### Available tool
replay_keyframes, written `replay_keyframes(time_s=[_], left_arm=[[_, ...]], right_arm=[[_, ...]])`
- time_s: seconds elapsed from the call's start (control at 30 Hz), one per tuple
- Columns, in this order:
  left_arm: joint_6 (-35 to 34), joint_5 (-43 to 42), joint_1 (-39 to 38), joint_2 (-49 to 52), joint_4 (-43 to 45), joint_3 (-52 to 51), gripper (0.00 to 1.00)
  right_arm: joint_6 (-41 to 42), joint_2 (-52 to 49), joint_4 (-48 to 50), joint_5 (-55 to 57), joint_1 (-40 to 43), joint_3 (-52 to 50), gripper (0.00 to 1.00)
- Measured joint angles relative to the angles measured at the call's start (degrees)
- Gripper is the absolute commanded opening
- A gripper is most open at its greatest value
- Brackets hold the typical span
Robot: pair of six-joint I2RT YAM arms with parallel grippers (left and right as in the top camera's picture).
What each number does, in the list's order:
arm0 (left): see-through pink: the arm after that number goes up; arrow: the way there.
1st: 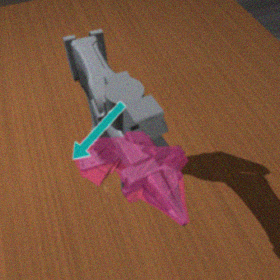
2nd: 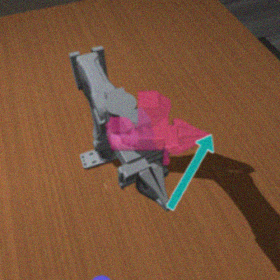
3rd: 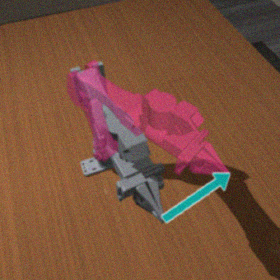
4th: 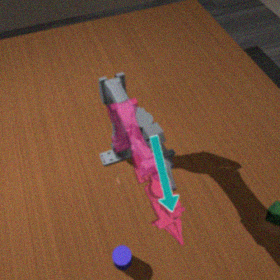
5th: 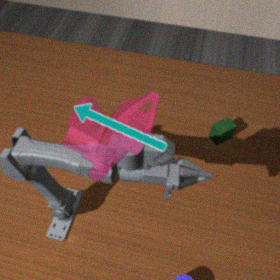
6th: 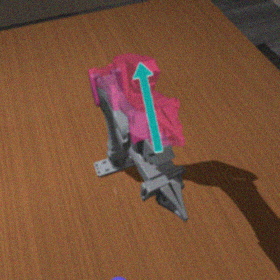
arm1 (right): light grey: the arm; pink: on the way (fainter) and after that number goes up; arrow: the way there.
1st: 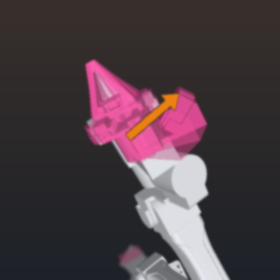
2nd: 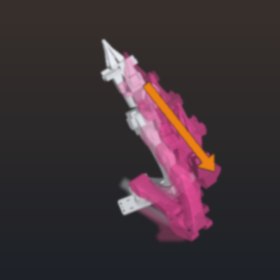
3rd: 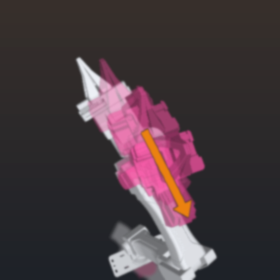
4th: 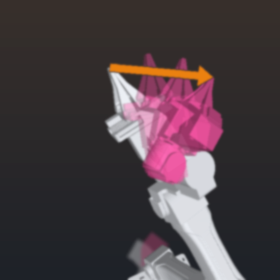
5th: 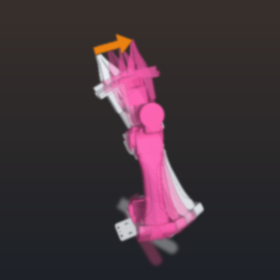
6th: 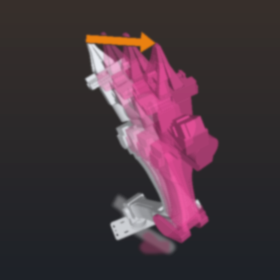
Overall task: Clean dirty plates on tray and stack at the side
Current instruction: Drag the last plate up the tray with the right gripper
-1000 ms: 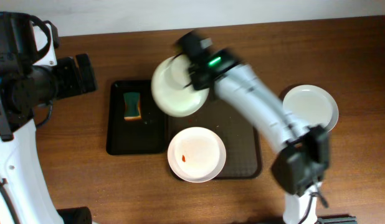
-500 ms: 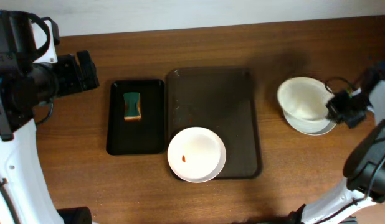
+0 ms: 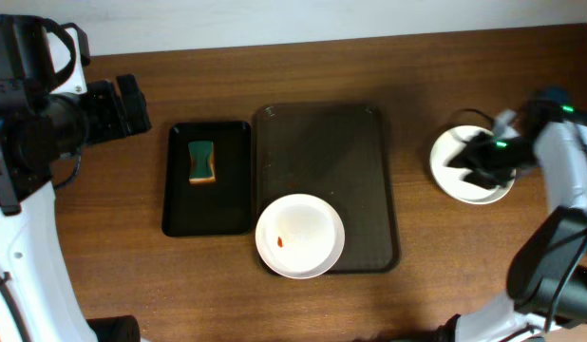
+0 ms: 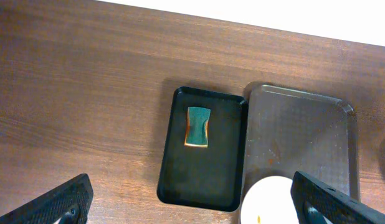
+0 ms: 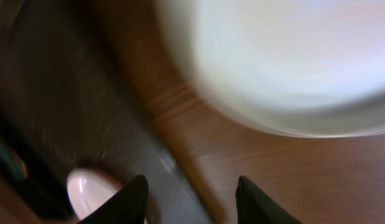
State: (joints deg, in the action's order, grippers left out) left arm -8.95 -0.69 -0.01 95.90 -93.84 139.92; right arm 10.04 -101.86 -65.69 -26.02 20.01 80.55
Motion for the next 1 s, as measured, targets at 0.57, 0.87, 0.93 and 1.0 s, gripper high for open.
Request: replay_keyframes(time_s=[0.57, 0.87, 0.93, 1.0], left_arm=[[0.0, 0.0, 0.0, 0.0, 0.3, 0.0, 1.00], [0.0, 0.0, 0.0, 0.0, 0.3, 0.0, 1.00], [0.0, -0.5, 0.0, 0.2, 0.2, -0.1, 1.00], [0.0, -1.1, 0.0, 0.9, 0.1, -0.1, 1.00]], right_arm=[[-5.0, 0.7, 17.2, 13.5, -43.1, -20.8, 0.04], [-0.8, 0.7, 37.3, 16.6, -26.8, -18.7, 0.04], [-0.8, 0.7, 39.2, 16.5, -26.5, -18.6, 0.04], [-0.2, 0.7, 38.2, 15.9, -27.2, -18.6, 0.22]])
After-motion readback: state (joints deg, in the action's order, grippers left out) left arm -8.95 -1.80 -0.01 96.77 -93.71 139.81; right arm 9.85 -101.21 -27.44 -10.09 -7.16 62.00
